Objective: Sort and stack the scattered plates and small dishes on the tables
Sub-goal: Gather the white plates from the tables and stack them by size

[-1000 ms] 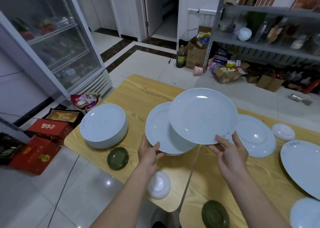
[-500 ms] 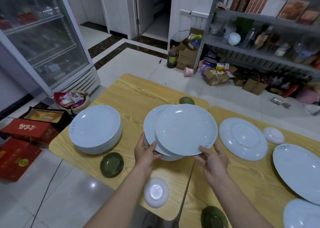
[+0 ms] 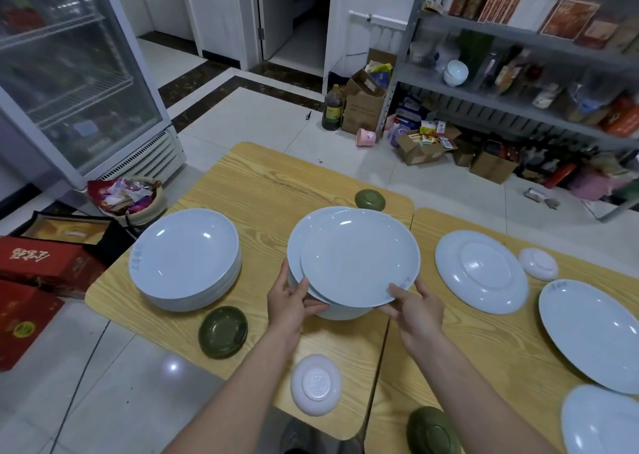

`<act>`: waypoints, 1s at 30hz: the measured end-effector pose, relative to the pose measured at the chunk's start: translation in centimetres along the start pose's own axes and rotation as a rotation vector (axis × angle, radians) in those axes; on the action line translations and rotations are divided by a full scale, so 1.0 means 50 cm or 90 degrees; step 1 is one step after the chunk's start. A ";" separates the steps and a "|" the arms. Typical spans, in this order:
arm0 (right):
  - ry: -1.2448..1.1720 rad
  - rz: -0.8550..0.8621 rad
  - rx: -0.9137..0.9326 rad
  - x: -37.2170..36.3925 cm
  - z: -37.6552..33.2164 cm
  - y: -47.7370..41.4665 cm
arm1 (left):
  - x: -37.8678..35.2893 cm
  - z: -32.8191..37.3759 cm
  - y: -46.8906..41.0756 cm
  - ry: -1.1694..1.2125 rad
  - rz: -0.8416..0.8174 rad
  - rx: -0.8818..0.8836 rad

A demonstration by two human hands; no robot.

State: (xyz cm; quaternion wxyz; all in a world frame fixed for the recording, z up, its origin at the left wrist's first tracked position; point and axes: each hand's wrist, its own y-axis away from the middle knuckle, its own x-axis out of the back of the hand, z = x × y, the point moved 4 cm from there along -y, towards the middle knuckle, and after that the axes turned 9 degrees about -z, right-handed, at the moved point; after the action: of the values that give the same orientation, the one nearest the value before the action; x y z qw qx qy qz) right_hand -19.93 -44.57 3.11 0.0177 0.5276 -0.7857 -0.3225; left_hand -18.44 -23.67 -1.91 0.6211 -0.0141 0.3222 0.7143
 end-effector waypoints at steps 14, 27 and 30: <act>0.192 0.066 -0.002 -0.016 0.005 -0.031 | 0.009 -0.001 -0.007 0.005 0.003 -0.004; 0.224 0.066 -0.007 -0.024 0.024 -0.053 | 0.015 0.010 -0.014 -0.033 0.002 0.025; 0.222 0.067 -0.011 -0.023 0.029 -0.057 | 0.018 0.010 -0.015 -0.041 0.001 0.032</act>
State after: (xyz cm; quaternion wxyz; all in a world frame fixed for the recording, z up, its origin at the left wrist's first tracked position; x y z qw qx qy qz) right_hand -17.62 -43.60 0.84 0.1755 0.5335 -0.7944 -0.2314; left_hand -17.78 -22.65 -2.23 0.6309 0.0250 0.3198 0.7064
